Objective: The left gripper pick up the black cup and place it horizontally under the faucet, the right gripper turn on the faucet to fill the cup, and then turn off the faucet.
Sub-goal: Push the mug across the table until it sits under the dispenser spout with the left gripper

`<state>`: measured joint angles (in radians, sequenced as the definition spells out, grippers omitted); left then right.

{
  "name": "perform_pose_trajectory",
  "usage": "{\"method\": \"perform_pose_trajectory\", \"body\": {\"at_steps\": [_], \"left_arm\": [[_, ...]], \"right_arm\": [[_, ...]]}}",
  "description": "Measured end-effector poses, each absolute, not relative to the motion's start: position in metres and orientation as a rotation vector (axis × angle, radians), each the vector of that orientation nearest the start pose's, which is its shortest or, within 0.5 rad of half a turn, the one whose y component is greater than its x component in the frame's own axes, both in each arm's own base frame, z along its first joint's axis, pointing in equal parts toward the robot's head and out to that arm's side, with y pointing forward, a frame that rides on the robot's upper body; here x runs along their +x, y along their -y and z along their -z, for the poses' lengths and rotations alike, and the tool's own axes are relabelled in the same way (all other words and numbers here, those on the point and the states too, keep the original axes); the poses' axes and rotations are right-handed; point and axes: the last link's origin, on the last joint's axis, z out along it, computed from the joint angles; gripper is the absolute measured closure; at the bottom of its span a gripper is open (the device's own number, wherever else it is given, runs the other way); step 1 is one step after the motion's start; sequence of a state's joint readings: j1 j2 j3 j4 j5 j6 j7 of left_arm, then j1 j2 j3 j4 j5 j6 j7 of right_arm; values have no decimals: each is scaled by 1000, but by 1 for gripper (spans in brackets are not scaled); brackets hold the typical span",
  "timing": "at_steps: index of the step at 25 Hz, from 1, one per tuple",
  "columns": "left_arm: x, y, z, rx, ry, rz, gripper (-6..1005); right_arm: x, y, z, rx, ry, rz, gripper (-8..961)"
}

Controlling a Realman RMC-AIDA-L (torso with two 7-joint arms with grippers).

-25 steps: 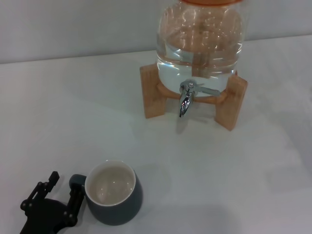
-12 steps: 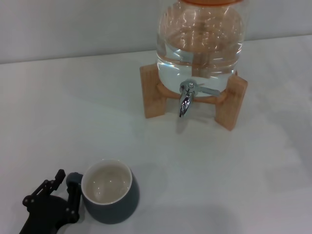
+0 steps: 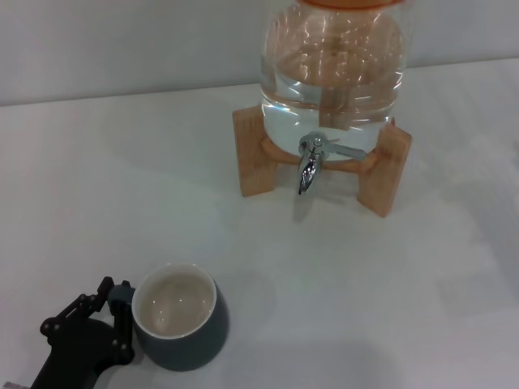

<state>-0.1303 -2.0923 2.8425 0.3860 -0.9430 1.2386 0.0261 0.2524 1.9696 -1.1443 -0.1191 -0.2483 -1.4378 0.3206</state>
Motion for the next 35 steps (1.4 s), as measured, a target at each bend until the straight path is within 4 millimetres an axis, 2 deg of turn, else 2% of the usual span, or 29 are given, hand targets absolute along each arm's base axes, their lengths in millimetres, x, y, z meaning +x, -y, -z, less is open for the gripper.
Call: {"method": "perform_pose_trajectory", "body": {"at_steps": [14,35], "left_arm": [[-312,-204,105,-1959,554,684,883],[-297,-221,108,-1999,507,734,886]], "right_arm": [[387,-276,-92,-1405,-373,-704,85],[386,-278,-94,-1403,-367,-704,85]]}}
